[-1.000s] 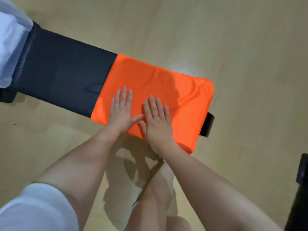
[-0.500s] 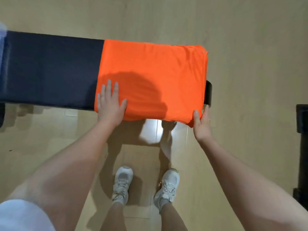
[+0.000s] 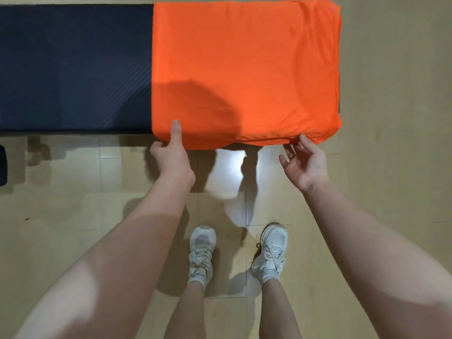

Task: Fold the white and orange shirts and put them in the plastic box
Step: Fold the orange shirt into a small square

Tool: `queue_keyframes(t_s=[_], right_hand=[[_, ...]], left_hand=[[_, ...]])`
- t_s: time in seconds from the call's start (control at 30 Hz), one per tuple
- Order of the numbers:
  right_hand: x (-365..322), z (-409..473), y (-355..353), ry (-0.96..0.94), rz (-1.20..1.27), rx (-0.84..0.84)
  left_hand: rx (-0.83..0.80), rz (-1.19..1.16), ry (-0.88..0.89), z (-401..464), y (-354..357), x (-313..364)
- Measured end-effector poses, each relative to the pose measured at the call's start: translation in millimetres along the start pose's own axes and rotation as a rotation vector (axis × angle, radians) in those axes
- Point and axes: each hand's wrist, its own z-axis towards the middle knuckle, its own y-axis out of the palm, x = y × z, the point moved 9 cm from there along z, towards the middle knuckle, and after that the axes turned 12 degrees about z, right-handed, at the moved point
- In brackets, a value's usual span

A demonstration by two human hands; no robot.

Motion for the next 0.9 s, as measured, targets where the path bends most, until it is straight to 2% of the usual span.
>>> queue_keyframes(t_s=[0.17, 0.33, 0.43, 0.53, 0.67, 0.77, 0.9], right_hand=[[5, -7, -7, 0.02, -0.105, 0.037], [14, -18, 4, 0.043, 0.036, -0.047], [14, -24, -6, 0.001, 0.031, 0.033], [5, -34, -14, -0.081, -0.006, 0.136], [-23, -65, -19, -0.2, -0.27, 0.332], [-40, -94, -9, -0.26, -0.323, 0.362], [-42, -129, -10, -0.217, -0.35, 0.405]], left_hand=[[-0.243, 0.051, 0.062, 20, 5, -6], [-0.429, 0.146, 0.14, 21, 8, 4], [-0.525, 0.247, 0.229, 19, 6, -2], [-0.593, 0.275, 0.238, 7, 2, -11], [-0.59, 0.212, 0.172, -15, -15, -17], [-0.505, 0.209, 0.137, -35, -37, -18], [-0.431, 0.221, 0.11, -65, -65, -11]])
